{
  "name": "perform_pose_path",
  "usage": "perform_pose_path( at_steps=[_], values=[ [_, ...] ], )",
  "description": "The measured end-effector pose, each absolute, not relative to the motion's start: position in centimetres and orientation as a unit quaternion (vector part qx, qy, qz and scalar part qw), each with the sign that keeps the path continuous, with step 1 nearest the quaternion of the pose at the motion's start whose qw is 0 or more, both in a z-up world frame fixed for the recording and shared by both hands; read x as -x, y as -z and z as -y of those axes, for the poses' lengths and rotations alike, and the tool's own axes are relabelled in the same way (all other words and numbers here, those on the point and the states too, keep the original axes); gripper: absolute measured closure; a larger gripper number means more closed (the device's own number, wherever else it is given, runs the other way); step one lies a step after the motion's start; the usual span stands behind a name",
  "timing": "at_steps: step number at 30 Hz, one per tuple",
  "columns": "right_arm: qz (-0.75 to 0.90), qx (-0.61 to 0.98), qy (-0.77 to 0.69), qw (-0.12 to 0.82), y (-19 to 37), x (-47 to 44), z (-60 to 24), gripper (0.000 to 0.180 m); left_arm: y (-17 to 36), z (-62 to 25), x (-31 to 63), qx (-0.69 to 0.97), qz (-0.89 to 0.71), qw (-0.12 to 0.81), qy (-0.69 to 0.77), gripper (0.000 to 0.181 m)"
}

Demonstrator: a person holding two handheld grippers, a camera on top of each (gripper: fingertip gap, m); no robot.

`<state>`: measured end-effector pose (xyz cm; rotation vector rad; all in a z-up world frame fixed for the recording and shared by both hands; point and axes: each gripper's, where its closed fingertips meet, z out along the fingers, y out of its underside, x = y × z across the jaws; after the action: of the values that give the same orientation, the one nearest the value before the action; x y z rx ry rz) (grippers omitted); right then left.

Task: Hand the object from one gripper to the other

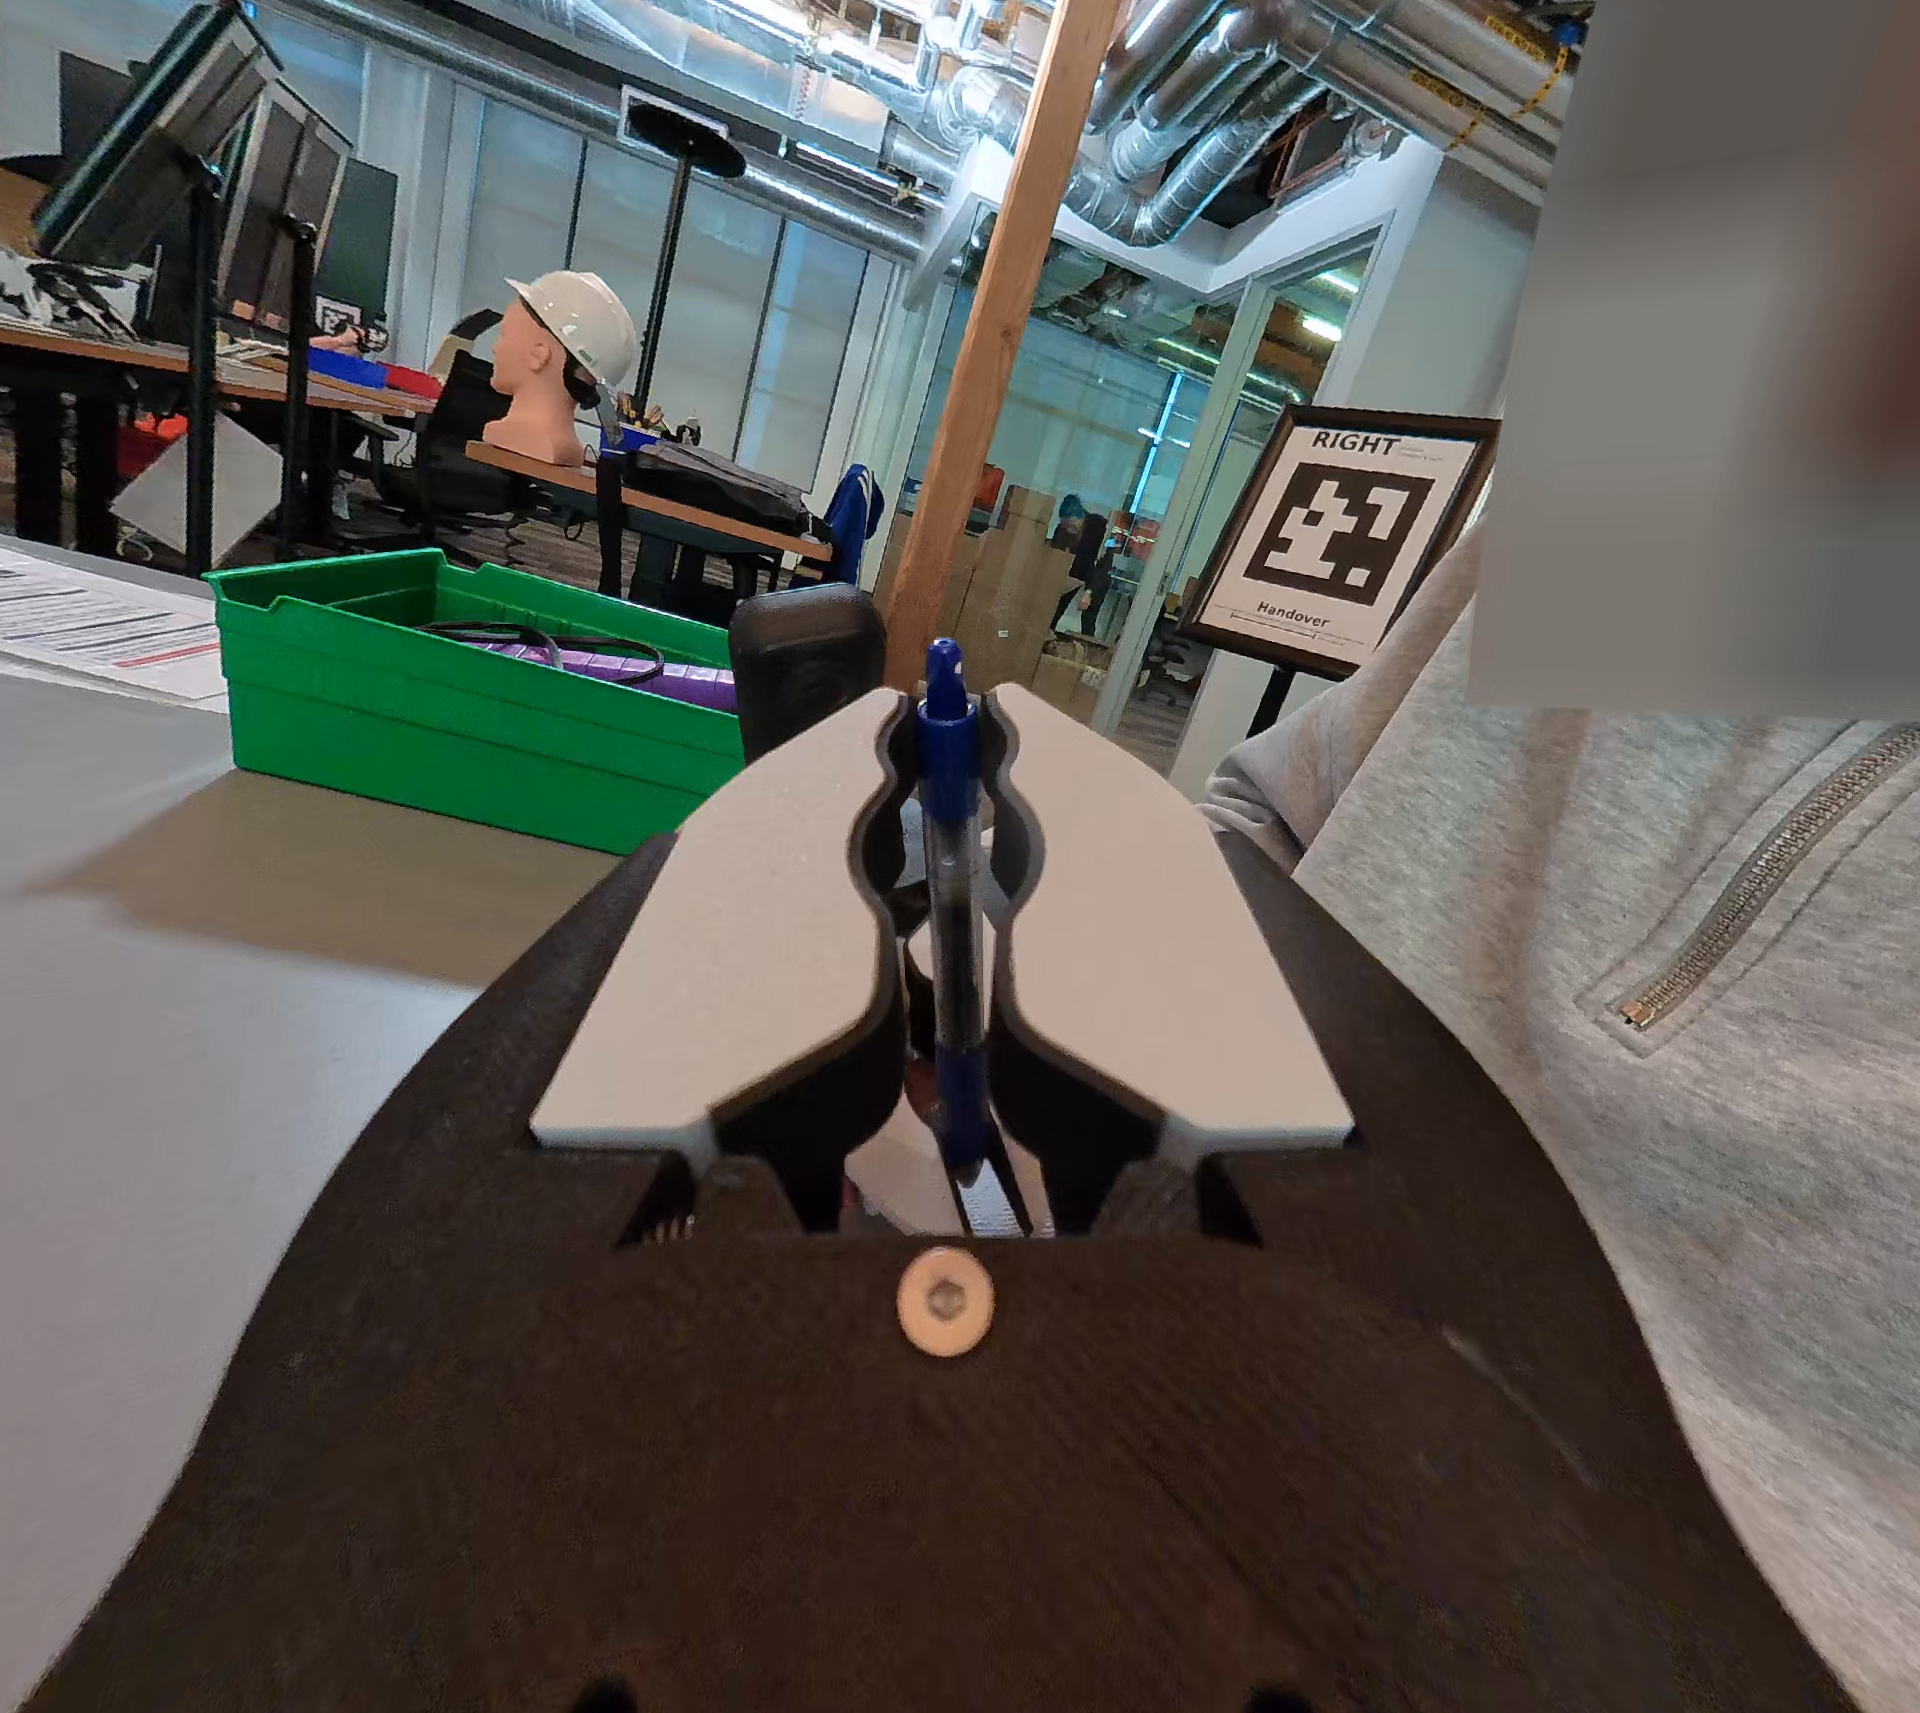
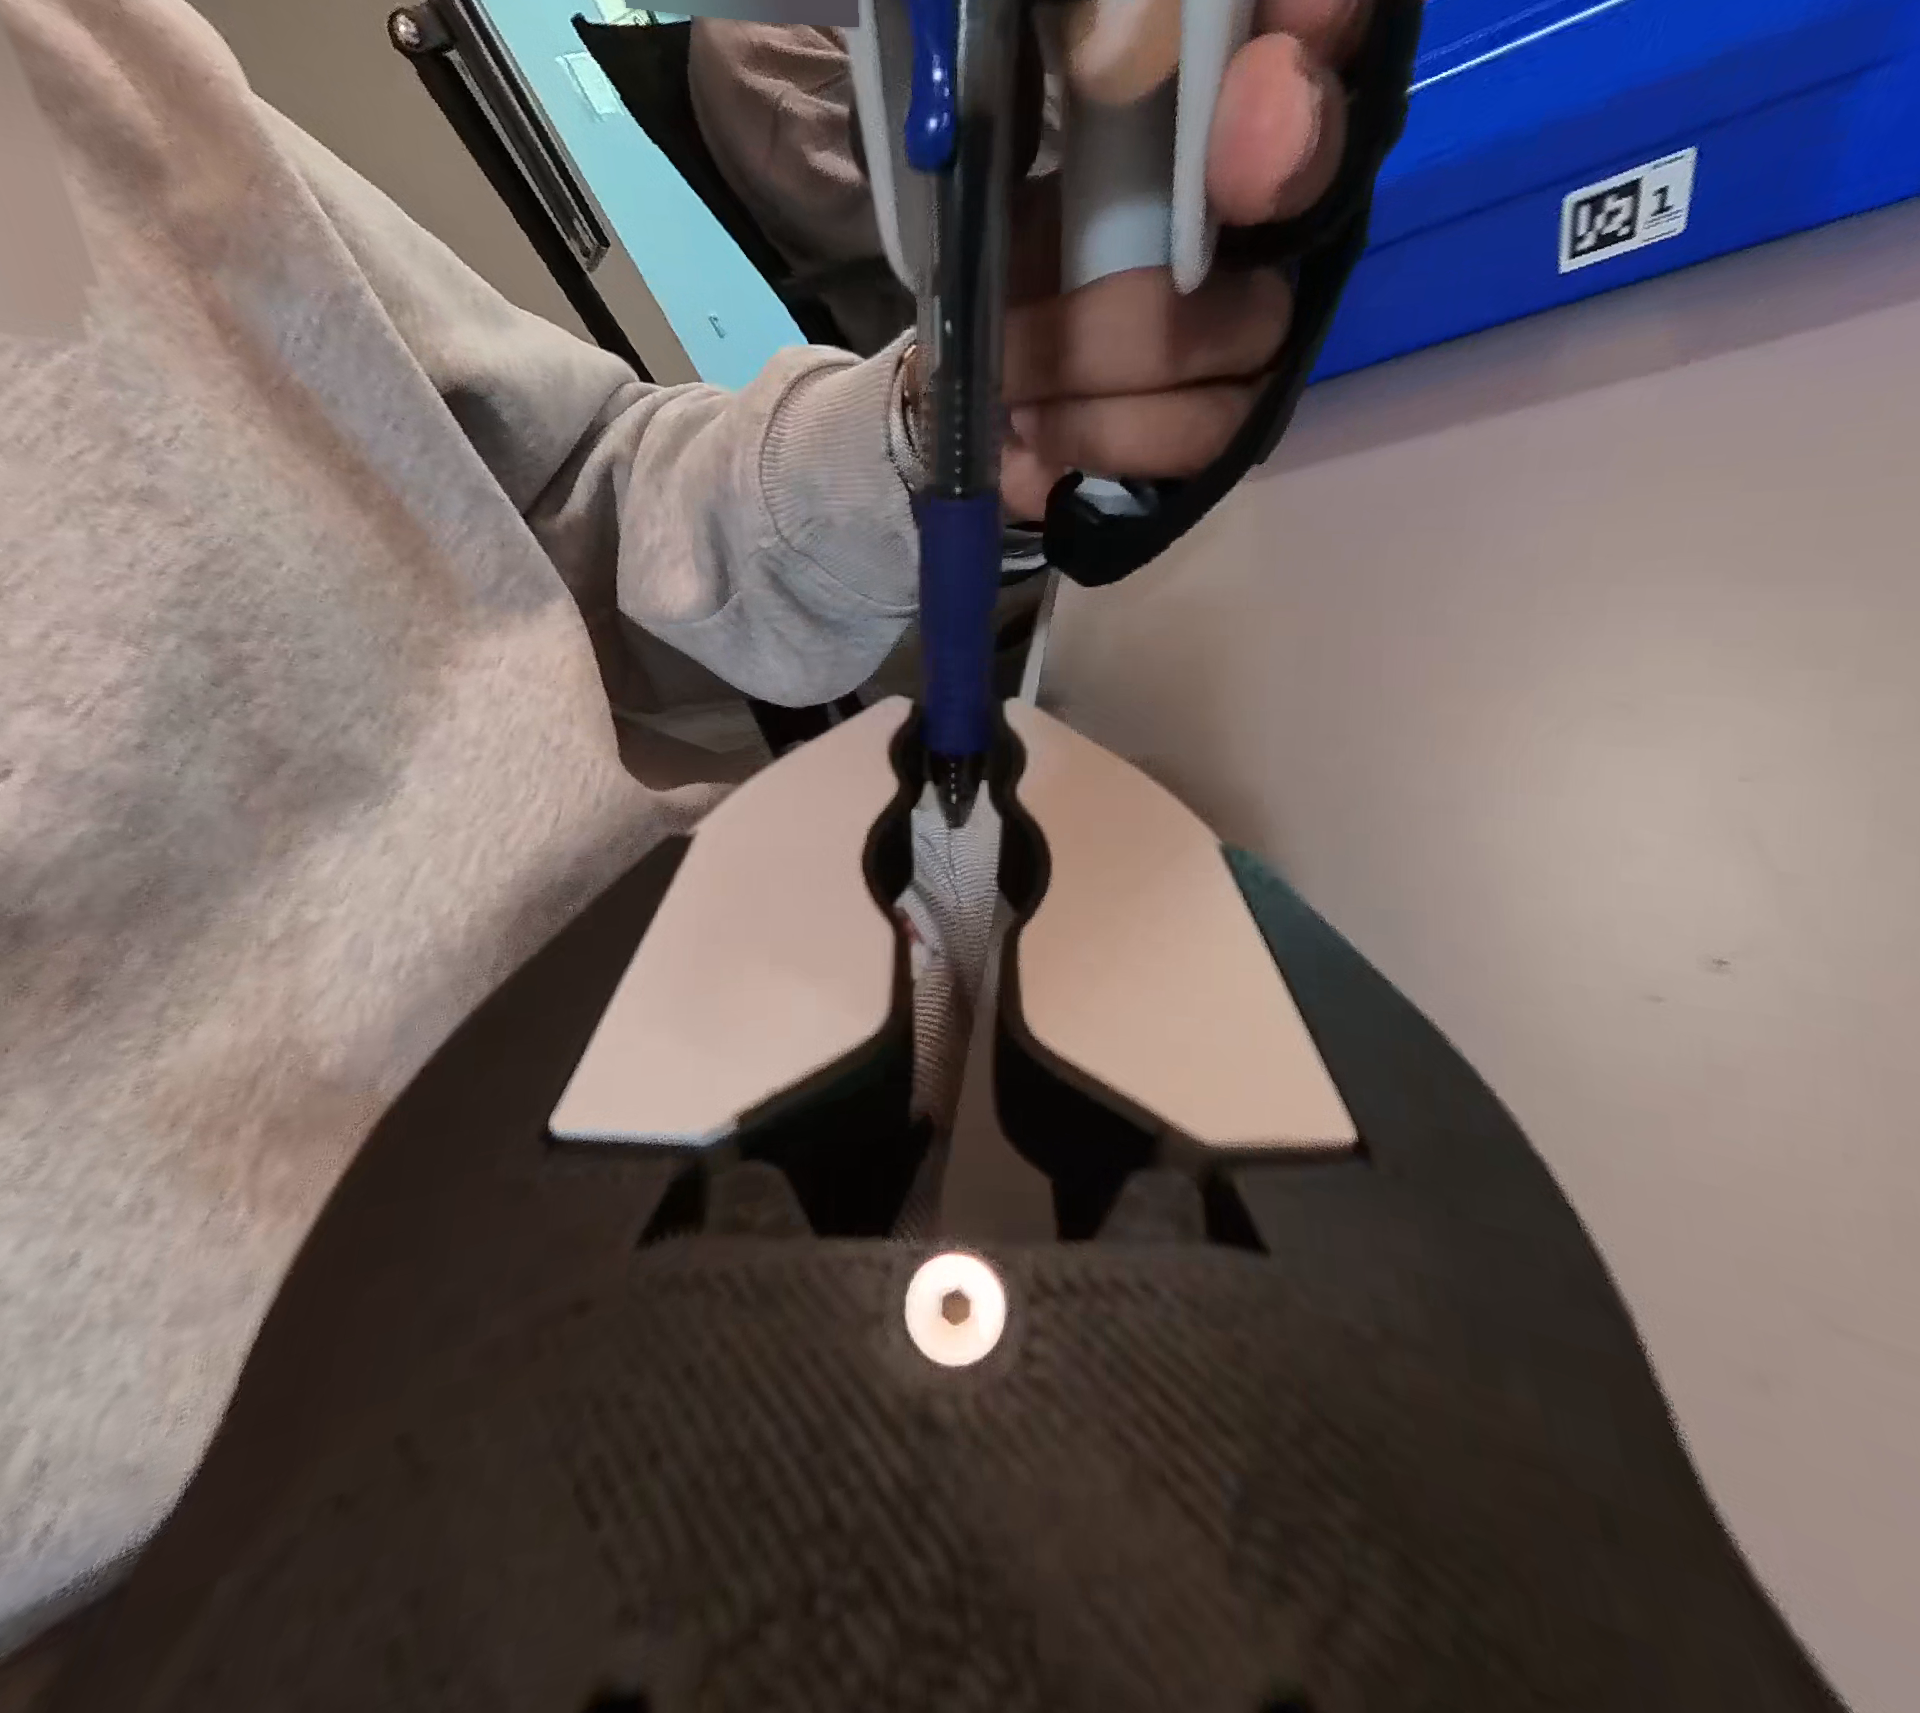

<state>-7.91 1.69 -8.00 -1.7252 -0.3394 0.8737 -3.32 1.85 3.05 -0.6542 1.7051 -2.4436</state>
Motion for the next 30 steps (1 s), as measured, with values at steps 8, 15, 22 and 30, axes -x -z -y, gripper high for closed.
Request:
perform_pose_path(
  at_steps=[8,15,22,30],
  values=[
    [0.140,0.718,-0.303,0.611,6.7,6.5,-2.2,0.168,-3.9,-2.6,1.9,0.245,-0.523,0.111,0.809,0.122],
    [0.085,0.681,-0.241,0.687,4.1,2.7,-2.0,0.168,-2.4,-3.4,0.7,0.281,-0.506,0.108,0.808,0.112],
    [0.054,0.682,-0.184,0.706,3.8,0.4,-1.8,0.168,0.7,-2.3,-0.4,0.317,-0.536,0.088,0.777,0.138],
    [0.032,0.724,-0.078,0.685,5.4,-1.0,-2.8,0.168,2.1,-0.7,-1.5,0.356,-0.597,0.188,0.694,0.156]
  ],
)
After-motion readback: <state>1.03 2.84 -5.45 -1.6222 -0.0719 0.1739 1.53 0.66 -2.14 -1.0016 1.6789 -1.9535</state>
